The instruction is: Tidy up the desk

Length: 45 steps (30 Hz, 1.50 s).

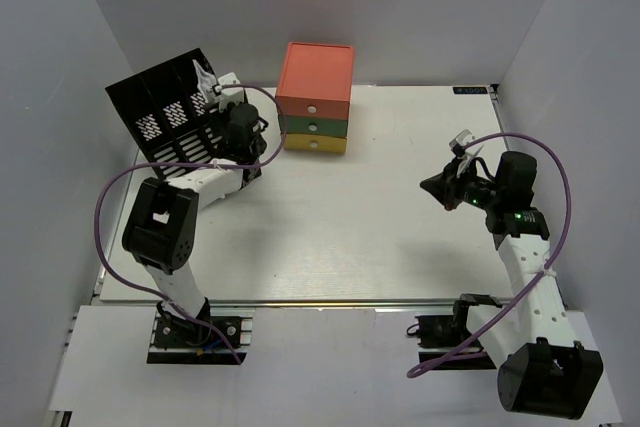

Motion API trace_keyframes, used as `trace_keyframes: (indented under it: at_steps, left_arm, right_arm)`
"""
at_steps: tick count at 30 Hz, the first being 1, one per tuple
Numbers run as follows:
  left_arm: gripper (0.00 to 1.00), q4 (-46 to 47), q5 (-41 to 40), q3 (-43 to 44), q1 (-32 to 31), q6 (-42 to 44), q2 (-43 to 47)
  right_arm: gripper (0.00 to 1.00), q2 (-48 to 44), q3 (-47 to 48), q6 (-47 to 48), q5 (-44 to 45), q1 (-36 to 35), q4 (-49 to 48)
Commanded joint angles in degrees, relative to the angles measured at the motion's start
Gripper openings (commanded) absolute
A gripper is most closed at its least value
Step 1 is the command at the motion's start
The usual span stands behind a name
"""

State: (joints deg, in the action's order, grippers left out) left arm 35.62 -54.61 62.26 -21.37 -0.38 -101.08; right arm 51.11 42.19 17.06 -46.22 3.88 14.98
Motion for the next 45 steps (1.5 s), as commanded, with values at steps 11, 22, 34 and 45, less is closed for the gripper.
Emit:
trace_keyframes:
  at_steps: [11,22,34,45]
  left_arm:
    - [0.98,-7.3,8.2,-4.3,0.3,-4.2,14.5]
    - [0.98,-23.9,54.4,-14.5,-0.9,-9.4,40.6]
    - [0.98,-30.8,90.3,-23.9,-0.9,-5.7,46.7]
    - [0.98,-34.8,79.9,-28.5,-0.9,-3.0,54.2]
  right_arm:
    - [0.00,1.9,-0.3,3.1,-1.2,0.3,0.9]
    - [0.56,2.2,0.0,0.7,1.9,0.9,-0.8]
    - [0.89,2.2,-1.3,-14.6,17.8,4.2,-8.9]
    - [0.89,2.1,-2.4,-15.3,17.0,8.9,-10.9]
